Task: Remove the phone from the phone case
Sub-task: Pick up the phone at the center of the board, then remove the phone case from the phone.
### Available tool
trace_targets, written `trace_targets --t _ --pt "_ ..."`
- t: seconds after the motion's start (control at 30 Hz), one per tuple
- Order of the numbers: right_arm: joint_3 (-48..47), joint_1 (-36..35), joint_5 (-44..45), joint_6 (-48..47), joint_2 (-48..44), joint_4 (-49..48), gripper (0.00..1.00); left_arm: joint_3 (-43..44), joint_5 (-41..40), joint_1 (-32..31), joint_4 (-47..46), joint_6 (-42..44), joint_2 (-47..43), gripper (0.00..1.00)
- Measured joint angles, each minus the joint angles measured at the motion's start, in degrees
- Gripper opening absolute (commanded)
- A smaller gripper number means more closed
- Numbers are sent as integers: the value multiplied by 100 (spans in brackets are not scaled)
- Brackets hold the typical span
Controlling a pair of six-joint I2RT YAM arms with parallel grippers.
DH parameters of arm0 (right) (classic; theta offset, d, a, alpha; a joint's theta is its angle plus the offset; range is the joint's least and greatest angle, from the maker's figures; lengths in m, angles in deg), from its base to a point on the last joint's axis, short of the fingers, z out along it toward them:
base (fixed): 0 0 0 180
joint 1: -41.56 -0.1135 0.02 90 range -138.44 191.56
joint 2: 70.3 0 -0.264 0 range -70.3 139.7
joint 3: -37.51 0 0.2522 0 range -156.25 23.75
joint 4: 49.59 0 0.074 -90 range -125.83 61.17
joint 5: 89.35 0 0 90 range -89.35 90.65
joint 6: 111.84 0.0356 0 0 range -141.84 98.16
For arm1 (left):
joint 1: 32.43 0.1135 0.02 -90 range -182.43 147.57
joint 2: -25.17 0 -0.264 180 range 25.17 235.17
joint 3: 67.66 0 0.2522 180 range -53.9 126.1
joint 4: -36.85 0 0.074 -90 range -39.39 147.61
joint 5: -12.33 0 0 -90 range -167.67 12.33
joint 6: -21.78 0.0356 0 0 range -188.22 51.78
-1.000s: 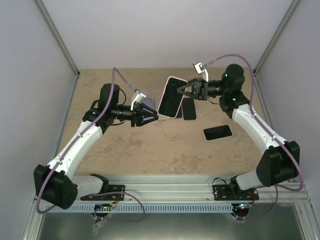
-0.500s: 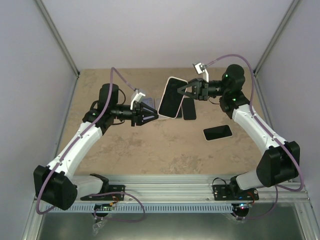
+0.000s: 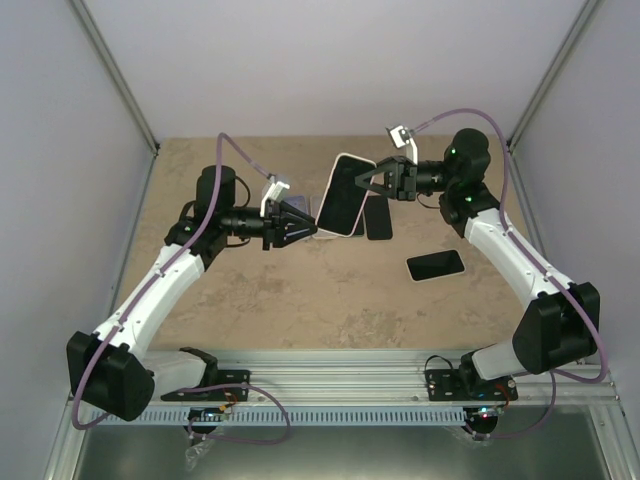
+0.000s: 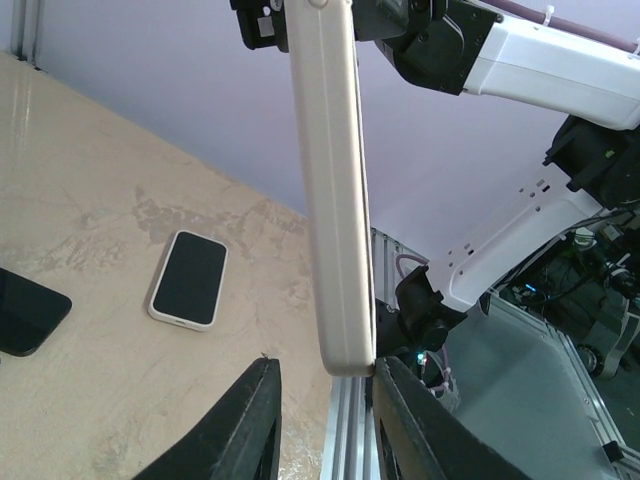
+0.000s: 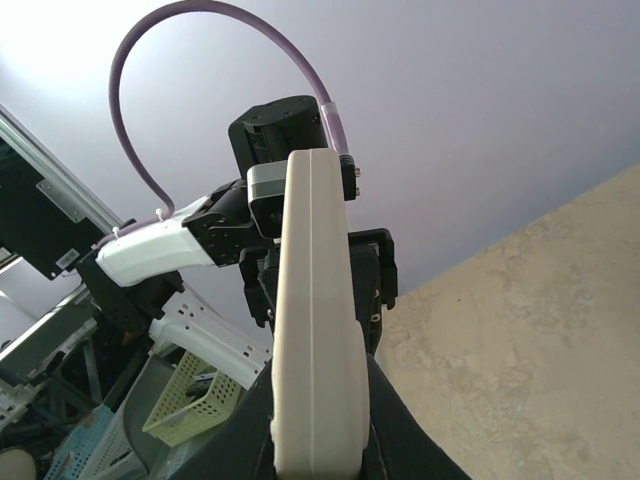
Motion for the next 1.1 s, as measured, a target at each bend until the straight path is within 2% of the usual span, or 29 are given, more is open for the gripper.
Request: trace_targets --t 0.47,1.1 --pt "111 46 63 149 0 -251 1 0 -444 -2 11 59 39 12" --pt "363 11 90 570 0 -957 1 0 -662 -28 9 2 129 13"
